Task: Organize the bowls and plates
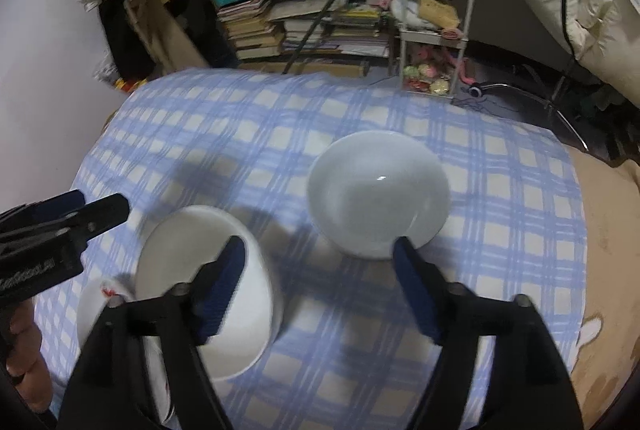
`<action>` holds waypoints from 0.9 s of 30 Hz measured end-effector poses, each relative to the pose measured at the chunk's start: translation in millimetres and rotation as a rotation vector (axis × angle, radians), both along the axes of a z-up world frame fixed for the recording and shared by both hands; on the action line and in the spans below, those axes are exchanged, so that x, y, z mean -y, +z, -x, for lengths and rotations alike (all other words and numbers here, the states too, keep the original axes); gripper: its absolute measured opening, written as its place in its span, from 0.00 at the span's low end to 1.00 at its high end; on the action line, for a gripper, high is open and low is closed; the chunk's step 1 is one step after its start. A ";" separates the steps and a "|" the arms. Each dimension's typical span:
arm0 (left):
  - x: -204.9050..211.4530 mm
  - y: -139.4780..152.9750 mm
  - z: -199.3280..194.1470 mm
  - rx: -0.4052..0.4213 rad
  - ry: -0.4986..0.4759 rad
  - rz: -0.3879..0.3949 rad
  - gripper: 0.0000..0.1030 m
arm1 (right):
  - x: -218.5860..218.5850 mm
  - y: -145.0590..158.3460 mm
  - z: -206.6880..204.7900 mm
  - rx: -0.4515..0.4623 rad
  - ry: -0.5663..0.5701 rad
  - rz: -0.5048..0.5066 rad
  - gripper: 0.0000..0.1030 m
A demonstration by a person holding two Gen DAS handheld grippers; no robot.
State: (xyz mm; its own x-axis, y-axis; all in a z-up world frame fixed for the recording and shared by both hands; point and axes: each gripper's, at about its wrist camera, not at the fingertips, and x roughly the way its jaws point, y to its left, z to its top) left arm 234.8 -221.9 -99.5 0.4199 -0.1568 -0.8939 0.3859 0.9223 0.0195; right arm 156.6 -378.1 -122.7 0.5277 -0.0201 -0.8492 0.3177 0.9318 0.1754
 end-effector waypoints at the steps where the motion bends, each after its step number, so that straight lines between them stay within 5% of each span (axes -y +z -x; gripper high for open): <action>1: 5.2 -0.4 -1.4 0.005 -0.010 -0.007 0.71 | 4.2 0.2 -1.1 0.009 -0.009 -0.003 0.83; 13: 56.6 -14.5 -17.7 -0.023 -0.071 0.010 0.73 | 71.9 -10.7 -10.1 0.021 -0.155 -0.009 0.87; 23: 101.2 -46.4 -32.8 -0.109 -0.124 0.012 0.73 | 118.7 -42.7 3.7 -0.004 -0.212 -0.136 0.87; 27: 114.2 -62.0 -35.8 -0.152 -0.125 0.010 0.73 | 119.3 -54.2 1.1 -0.016 -0.211 -0.178 0.76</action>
State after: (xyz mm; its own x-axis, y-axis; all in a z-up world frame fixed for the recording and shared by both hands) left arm 270.6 -336.1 -161.6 0.2571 -0.2084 -0.9437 0.4952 0.8669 -0.0565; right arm 155.5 -497.4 -176.9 0.5140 0.0220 -0.8575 0.5056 0.7997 0.3236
